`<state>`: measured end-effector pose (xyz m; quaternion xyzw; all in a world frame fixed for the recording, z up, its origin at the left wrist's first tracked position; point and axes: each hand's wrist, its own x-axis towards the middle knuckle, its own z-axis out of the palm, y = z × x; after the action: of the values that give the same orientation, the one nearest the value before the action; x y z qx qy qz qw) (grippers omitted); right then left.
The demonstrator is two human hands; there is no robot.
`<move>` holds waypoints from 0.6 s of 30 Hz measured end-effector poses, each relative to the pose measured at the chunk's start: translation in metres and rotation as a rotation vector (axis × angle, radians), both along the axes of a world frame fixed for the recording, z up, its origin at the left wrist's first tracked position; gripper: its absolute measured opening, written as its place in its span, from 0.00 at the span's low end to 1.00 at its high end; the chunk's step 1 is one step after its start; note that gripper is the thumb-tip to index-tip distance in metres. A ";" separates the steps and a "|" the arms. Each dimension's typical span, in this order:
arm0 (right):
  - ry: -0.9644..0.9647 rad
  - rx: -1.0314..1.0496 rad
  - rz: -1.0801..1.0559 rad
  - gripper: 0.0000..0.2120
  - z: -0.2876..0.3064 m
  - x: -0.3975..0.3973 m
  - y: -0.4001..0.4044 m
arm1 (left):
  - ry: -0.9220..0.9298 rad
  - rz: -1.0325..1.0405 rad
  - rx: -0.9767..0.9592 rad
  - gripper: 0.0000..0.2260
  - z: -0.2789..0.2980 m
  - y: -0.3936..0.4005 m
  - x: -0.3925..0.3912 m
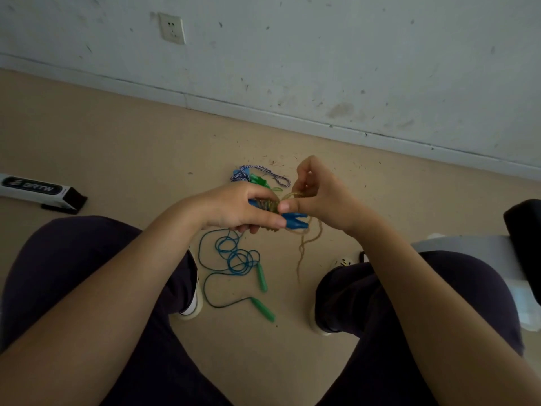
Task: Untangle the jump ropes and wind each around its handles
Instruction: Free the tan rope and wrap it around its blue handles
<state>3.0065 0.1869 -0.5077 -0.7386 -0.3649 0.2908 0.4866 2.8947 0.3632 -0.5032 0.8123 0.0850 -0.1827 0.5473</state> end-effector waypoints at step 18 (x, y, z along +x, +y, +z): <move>0.222 0.153 -0.004 0.10 0.000 -0.007 0.005 | -0.288 0.440 -0.377 0.17 -0.003 0.000 0.007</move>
<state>2.9993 0.1915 -0.5076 -0.6635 -0.3284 0.3412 0.5793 2.9013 0.3637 -0.5066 0.6764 0.1450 0.0445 0.7207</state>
